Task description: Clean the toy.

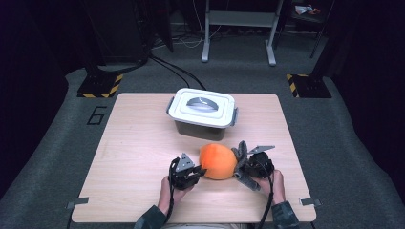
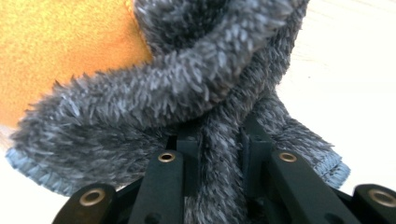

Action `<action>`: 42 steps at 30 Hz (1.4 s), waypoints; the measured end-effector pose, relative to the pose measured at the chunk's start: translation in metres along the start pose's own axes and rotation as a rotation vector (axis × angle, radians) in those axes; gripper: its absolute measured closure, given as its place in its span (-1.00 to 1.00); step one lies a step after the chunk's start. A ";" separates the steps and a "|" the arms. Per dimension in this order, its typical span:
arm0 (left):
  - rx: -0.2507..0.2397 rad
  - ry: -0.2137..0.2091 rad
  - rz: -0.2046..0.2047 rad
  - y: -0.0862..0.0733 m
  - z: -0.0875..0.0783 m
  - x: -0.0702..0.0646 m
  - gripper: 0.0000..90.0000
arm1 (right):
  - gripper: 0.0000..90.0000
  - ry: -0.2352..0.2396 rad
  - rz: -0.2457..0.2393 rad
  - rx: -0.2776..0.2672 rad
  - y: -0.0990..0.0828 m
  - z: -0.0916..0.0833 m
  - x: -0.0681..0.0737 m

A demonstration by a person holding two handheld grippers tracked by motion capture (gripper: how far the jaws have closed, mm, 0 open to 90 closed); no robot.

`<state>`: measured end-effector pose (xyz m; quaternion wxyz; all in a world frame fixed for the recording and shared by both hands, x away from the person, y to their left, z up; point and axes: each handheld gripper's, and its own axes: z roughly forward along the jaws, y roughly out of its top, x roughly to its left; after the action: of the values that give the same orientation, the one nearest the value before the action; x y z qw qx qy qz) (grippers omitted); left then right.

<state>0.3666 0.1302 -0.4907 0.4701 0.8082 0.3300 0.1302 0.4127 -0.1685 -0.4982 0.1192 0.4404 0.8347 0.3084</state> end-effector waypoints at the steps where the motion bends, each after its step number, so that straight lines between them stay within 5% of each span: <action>1: -0.003 -0.001 -0.002 0.000 0.000 0.000 0.73 | 0.65 -0.006 0.002 0.001 0.000 -0.003 0.000; 8: -0.013 -0.003 0.014 0.001 -0.003 -0.001 0.73 | 0.64 -0.008 -0.016 -0.075 0.003 -0.033 0.001; 15: -0.014 -0.017 0.028 0.004 -0.004 -0.004 0.73 | 0.64 0.042 -0.088 -0.149 0.024 -0.056 0.027; 20: -0.018 -0.022 0.043 0.006 -0.004 -0.006 0.73 | 0.63 0.065 -0.153 -0.152 0.041 -0.054 0.047; 29: -0.014 -0.032 0.056 0.007 -0.004 -0.006 0.74 | 0.63 0.088 -0.172 -0.211 0.051 -0.052 0.061; 34: -0.002 -0.040 0.069 0.005 -0.003 -0.005 0.74 | 0.63 0.046 -0.225 -0.145 0.050 -0.037 0.066; 42: -0.011 -0.043 0.051 0.004 -0.006 -0.002 0.81 | 0.63 0.031 -0.158 -0.146 0.038 -0.039 0.051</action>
<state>0.3637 0.1315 -0.4845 0.4779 0.8163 0.2986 0.1265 0.3900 -0.1274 -0.4404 0.1619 0.3587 0.8438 0.3648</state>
